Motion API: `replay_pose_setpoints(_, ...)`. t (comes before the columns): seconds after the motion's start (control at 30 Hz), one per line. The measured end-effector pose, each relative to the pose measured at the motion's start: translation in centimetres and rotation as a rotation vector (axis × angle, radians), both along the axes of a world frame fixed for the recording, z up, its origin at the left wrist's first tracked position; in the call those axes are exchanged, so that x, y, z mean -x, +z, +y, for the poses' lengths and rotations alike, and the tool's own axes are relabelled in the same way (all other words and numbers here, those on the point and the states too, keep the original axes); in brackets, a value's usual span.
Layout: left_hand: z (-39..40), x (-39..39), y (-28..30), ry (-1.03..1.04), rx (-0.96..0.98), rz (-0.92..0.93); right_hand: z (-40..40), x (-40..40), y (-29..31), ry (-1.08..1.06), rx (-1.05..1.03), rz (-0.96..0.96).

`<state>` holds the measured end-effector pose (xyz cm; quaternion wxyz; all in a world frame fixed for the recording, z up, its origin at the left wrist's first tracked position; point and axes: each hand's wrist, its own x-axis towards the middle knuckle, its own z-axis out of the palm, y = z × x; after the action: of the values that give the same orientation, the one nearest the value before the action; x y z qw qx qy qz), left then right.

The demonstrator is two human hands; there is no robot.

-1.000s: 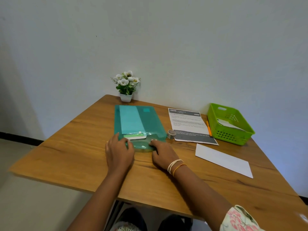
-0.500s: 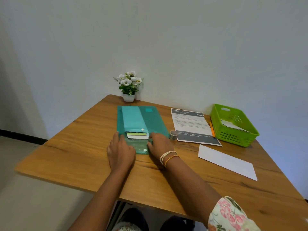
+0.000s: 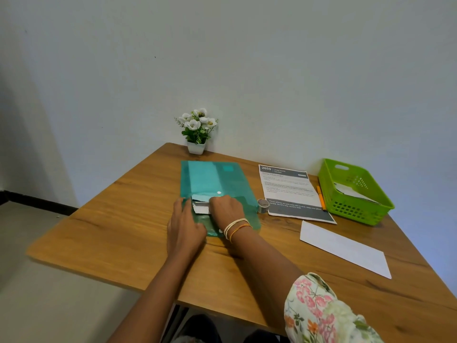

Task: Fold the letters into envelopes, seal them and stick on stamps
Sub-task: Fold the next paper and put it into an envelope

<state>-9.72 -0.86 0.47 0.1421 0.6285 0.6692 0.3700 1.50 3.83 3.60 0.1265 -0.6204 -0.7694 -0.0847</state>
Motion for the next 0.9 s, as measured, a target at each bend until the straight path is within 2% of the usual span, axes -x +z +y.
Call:
replay_pose_setpoints(0.23,0.3,-0.4,-0.6,0.039,-0.015,0.097,-2.6,-1.5,-1.1,0.019,-0.329,0.236)
replay_pose_setpoints(0.4,0.5,-0.4,-1.4,0.046,-0.074,0.155,-5.1,-4.2,0.5,0.074,-0.406,0.485)
replay_pose_setpoints(0.53,0.1,-0.5,-1.1,0.011,-0.186,0.127,-6.4,-6.2,3.0,0.019,-0.468,0.710)
replay_pose_setpoints(0.63,-0.6,-0.7,-0.5,-0.068,-0.291,0.163,-6.8,-7.7,5.4,-0.023,-0.590,0.764)
replay_pose_setpoints(0.8,-1.0,-1.4,-0.2,-0.207,-0.314,0.383,-7.1,-9.6,8.7,-0.123,-0.778,0.841)
replay_pose_setpoints(0.9,-1.0,-1.6,-0.3,-0.254,-0.329,0.441,-7.2,-10.6,9.8,-0.158,-0.873,0.901)
